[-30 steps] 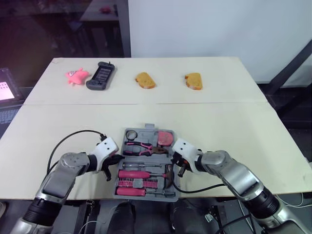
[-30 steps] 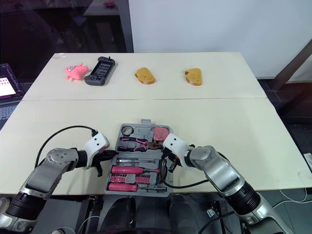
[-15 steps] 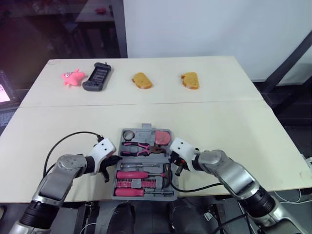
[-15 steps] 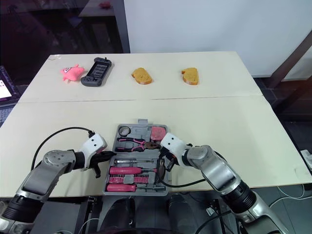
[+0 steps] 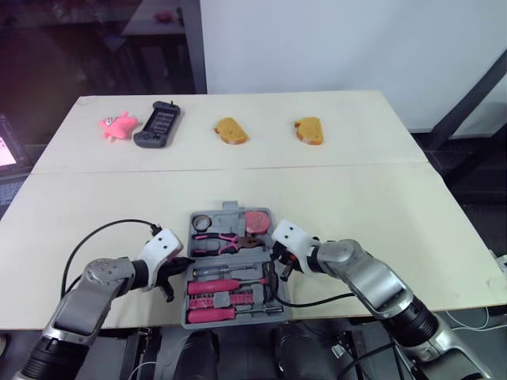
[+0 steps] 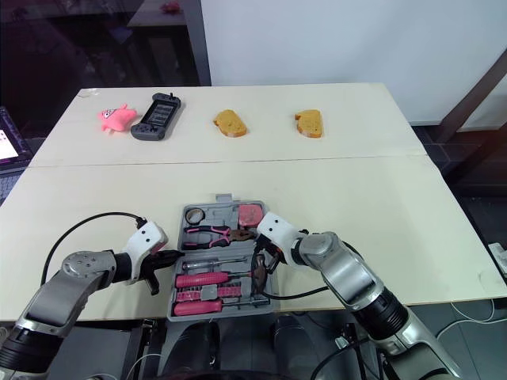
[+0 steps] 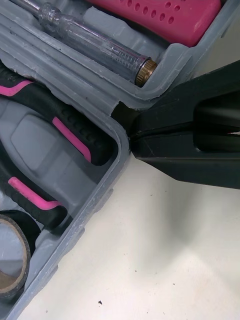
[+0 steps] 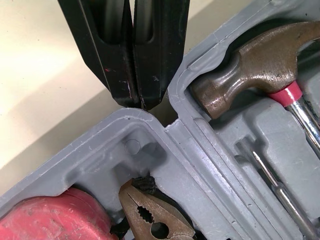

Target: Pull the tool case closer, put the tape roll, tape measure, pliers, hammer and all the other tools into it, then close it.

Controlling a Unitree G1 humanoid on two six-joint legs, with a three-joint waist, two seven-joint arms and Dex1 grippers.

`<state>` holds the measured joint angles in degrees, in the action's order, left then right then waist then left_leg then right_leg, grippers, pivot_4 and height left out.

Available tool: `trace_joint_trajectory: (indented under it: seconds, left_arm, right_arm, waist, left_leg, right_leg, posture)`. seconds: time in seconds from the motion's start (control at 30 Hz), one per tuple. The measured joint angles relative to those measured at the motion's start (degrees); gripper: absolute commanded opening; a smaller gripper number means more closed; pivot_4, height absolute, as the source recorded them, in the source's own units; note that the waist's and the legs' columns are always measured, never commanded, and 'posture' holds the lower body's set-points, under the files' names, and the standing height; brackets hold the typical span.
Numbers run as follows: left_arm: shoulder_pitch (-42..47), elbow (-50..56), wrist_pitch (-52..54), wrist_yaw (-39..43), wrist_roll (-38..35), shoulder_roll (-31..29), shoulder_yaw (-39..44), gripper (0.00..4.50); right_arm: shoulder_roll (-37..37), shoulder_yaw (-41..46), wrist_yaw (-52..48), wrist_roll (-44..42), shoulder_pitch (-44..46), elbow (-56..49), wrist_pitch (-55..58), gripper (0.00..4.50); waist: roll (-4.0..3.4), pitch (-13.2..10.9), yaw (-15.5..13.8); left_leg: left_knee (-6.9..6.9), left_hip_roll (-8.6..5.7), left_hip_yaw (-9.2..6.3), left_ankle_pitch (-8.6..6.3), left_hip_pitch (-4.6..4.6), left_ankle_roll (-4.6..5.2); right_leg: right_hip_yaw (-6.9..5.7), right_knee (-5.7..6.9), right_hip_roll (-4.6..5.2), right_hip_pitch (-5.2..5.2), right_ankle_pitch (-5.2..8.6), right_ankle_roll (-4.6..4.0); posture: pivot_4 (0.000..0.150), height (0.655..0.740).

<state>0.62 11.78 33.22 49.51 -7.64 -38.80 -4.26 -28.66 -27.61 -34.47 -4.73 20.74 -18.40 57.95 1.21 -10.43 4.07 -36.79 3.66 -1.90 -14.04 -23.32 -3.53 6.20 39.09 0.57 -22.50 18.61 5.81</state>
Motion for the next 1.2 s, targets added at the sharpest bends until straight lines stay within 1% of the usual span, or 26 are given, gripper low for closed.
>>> trace_joint_trajectory:
  seconds: [0.4, 0.8, 0.93, 1.0, 1.1, 1.13, 1.2]
  left_arm:
    - [2.9, -2.6, -0.4, 1.1, -0.5, 0.0, -0.8, 0.00]
    - [3.1, -2.7, -0.1, 1.2, -0.8, -0.5, -0.7, 0.00]
    - [3.0, -2.6, 0.2, 1.2, -2.2, -0.8, 0.0, 0.00]
    - [1.8, -2.1, 0.2, 2.4, -3.8, -3.2, 1.9, 0.00]
    - [0.6, -0.6, -1.1, 4.0, -5.6, -6.9, 7.3, 0.00]
    - [-0.1, -0.1, -2.7, 4.5, -6.3, -7.4, 9.1, 0.00]
    - [-2.0, 0.3, -9.1, 6.5, -8.6, -6.2, 13.2, 0.00]
  right_arm:
    - [-0.1, 1.0, 0.5, 0.0, -1.0, 0.1, -1.0, 0.10]
    - [-0.3, 1.2, 0.6, -0.1, -1.0, 0.0, -0.8, 0.10]
    - [-1.8, 2.7, -0.1, -1.1, -1.8, -2.6, -0.4, 0.10]
    - [-4.4, 5.4, -1.4, -2.5, -3.2, -6.1, -0.9, 0.10]
    - [-8.4, 10.7, -3.4, -4.3, -5.5, -9.1, -1.8, 0.10]
    - [-8.4, 12.9, -4.0, -5.4, -6.5, -10.0, -2.3, 0.10]
    - [-8.4, 16.6, -5.0, -7.8, -7.8, -11.5, -3.7, 0.10]
  waist:
    - [-0.01, 0.0, -0.2]
    - [-0.02, 0.0, -0.2]
    - [0.00, 0.0, -0.2]
    - [0.12, -0.1, -0.1]
    - [0.15, -0.2, -0.2]
    - [0.15, -0.2, -0.2]
    - [0.15, -0.2, -0.2]
  left_leg:
    - [0.00, -0.03, 0.00, 0.01, 0.00, -0.02]
    - [0.00, -0.03, -0.01, 0.01, -0.01, -0.02]
    - [0.00, -0.03, -0.01, 0.01, -0.11, -0.02]
    - [0.04, -0.02, -0.01, 0.01, -0.20, -0.02]
    - [0.13, -0.02, 0.01, 0.01, -0.20, -0.02]
    - [0.17, -0.02, 0.02, 0.01, -0.19, -0.02]
    - [0.30, -0.02, 0.10, 0.03, -0.17, -0.04]
  right_leg:
    - [0.00, 0.00, 0.03, 0.02, 0.00, -0.01]
    - [0.00, 0.00, 0.03, 0.01, 0.01, -0.01]
    - [0.00, -0.01, 0.03, -0.09, 0.01, 0.00]
    - [0.00, -0.01, 0.02, -0.21, 0.01, -0.01]
    - [0.00, -0.03, 0.05, -0.23, 0.01, -0.01]
    - [0.00, -0.08, 0.05, -0.22, 0.01, -0.01]
    - [0.05, -0.12, 0.08, -0.24, 0.01, -0.01]
  posture:
    - [0.150, 0.7400]
    - [0.150, 0.7400]
    - [0.150, 0.7400]
    - [0.150, 0.7400]
    - [0.150, 0.7400]
    - [0.150, 0.7400]
    - [0.150, 0.7400]
